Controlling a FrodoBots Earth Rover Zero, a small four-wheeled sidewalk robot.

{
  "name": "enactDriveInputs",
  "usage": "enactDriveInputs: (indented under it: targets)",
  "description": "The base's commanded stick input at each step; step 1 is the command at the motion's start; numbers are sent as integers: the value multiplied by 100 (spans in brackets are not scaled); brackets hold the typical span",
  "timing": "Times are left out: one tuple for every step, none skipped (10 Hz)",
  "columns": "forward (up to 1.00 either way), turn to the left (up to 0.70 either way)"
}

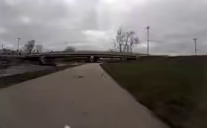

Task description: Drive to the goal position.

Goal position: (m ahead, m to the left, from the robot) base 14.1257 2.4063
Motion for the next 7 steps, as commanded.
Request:
enactDriveInputs:
  targets:
    - [100, 0]
    - [100, 0]
    - [100, 0]
    - [100, 0]
    - [100, 0]
    - [100, 0]
    - [100, 0]
